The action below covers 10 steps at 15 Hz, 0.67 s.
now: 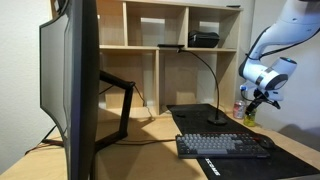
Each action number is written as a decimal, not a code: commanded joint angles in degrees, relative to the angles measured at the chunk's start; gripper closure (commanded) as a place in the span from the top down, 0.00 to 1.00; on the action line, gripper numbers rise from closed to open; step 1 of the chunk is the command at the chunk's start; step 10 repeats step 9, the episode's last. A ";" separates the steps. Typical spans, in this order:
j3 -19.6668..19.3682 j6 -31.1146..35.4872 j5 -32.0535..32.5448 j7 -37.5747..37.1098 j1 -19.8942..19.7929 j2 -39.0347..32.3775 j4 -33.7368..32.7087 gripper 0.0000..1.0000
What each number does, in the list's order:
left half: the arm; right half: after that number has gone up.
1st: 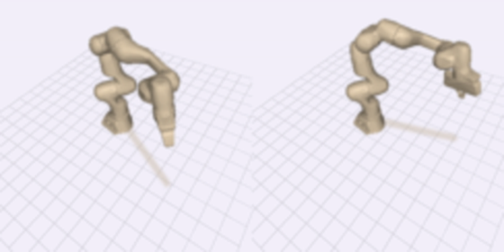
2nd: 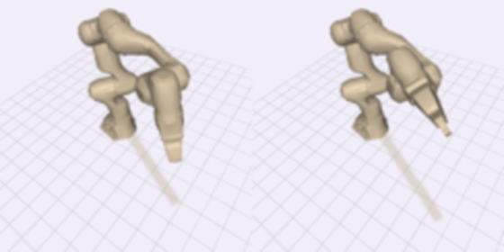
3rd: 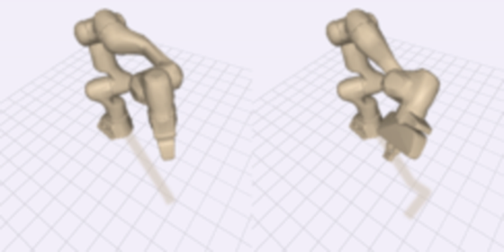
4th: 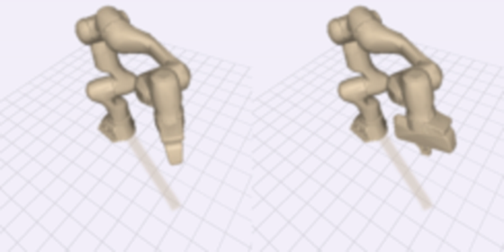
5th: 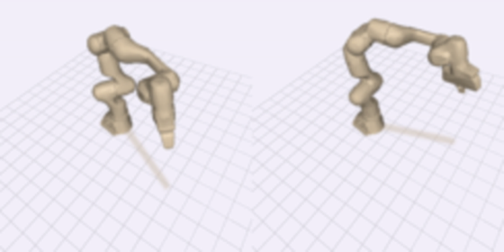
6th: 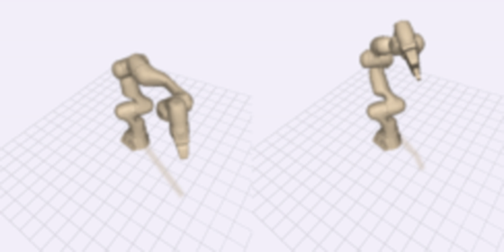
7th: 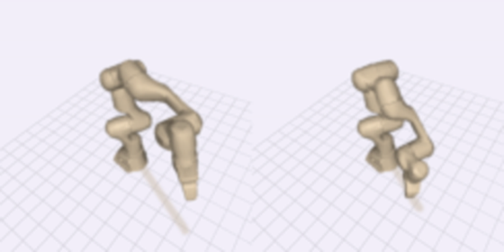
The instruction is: Move the yellow can to the right side of the desk
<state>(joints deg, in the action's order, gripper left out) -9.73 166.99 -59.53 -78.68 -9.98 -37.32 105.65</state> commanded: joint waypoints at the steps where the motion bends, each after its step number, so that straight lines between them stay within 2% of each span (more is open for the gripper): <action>1: 0.66 0.31 -1.68 0.05 -1.06 2.72 0.87 1.00; 5: -0.32 -1.17 -0.85 0.11 -1.23 8.87 4.77 1.00; 8: -0.21 -6.62 -0.45 1.77 -2.29 16.22 9.90 1.00; 9: -0.70 -3.35 0.08 -0.41 -1.22 9.67 3.94 1.00; 10: -0.70 -3.35 0.08 -0.41 -1.22 9.67 3.94 1.00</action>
